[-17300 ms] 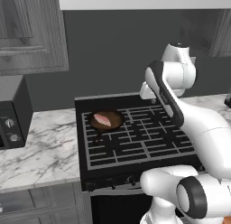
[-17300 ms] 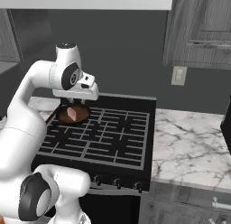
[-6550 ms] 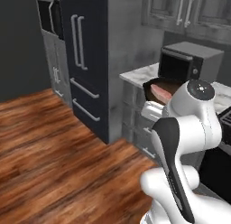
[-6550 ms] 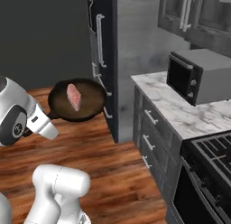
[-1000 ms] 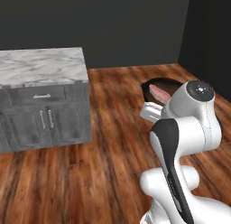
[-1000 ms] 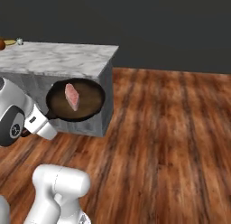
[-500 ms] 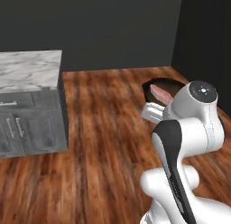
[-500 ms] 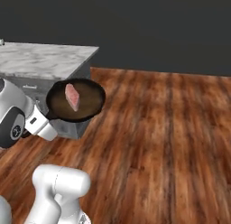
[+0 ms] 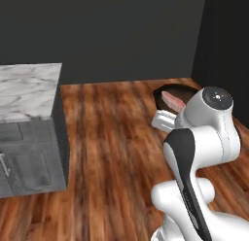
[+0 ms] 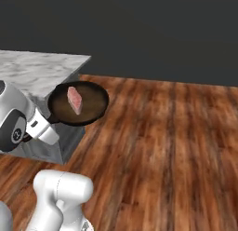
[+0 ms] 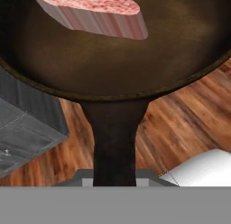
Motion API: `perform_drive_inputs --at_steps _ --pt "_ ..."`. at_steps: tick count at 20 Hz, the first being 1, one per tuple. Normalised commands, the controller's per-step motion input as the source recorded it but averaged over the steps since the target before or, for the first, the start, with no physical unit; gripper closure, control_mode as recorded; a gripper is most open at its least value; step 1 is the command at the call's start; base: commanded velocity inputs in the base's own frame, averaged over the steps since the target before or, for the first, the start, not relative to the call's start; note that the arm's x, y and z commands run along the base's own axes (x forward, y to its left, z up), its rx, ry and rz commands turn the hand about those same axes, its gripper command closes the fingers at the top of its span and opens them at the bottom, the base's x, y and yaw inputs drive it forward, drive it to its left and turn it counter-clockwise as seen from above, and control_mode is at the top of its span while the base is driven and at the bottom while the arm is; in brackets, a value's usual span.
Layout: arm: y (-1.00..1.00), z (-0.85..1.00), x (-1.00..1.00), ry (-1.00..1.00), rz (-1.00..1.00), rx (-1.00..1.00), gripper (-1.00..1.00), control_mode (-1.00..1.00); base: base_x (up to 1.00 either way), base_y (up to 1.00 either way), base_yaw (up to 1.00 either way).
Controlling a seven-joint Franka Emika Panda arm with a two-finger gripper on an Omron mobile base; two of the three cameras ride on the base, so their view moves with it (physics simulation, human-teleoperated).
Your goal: Pick up the pan with the steak in it and place it on the dining table. Then place the steak on the plate.
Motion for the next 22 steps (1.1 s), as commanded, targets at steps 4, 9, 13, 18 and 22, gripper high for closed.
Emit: perform_drive_inputs --at_steps 4,9,13,18,22 --pt "0.0 0.0 0.0 0.0 0.0 0.0 1.0 1.0 1.0 -0.31 0.02" --pt "0.0 0.0 0.0 0.0 0.0 0.0 1.0 1.0 1.0 -0.33 0.0" --pt "0.0 0.0 0.0 0.0 0.0 0.0 1.0 1.0 1.0 -0.35 0.0" --pt "0.0 0.0 0.0 0.0 0.0 0.0 1.0 1.0 1.0 -0.38 0.0" --pt "0.0 0.0 0.0 0.0 0.0 0.0 1.0 1.0 1.0 -0.37 0.0"
